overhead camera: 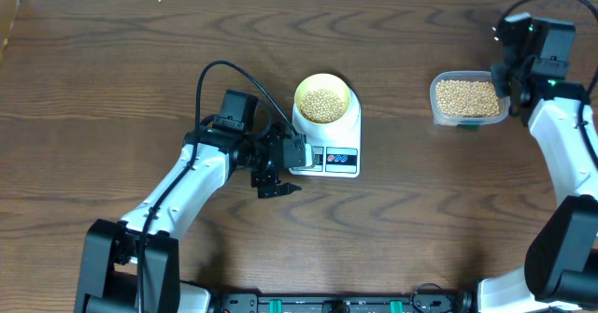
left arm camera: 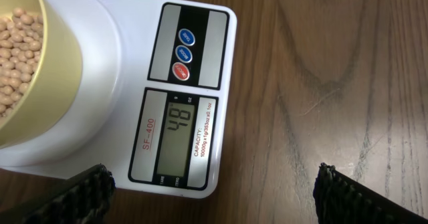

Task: Scoop item into bowl and weigh 50g on scale
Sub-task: 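Push the scoop into the soybeans with the right gripper and lift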

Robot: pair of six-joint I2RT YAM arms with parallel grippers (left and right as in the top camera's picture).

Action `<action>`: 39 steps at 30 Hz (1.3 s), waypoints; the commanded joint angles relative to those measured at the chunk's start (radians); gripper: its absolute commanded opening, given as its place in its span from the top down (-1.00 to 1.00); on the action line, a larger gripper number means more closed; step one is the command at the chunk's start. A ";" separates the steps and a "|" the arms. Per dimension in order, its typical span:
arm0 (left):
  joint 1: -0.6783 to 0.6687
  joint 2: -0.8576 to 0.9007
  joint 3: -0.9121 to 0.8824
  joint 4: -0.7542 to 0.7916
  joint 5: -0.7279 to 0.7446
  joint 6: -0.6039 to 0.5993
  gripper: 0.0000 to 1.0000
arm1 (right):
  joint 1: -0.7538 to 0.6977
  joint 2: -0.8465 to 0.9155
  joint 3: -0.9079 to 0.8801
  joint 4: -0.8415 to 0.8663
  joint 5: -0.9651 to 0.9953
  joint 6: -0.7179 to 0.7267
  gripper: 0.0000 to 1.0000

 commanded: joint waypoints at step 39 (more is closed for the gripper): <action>-0.002 0.003 -0.012 0.001 0.013 -0.012 -0.96 | 0.050 0.071 0.001 -0.205 -0.367 0.137 0.98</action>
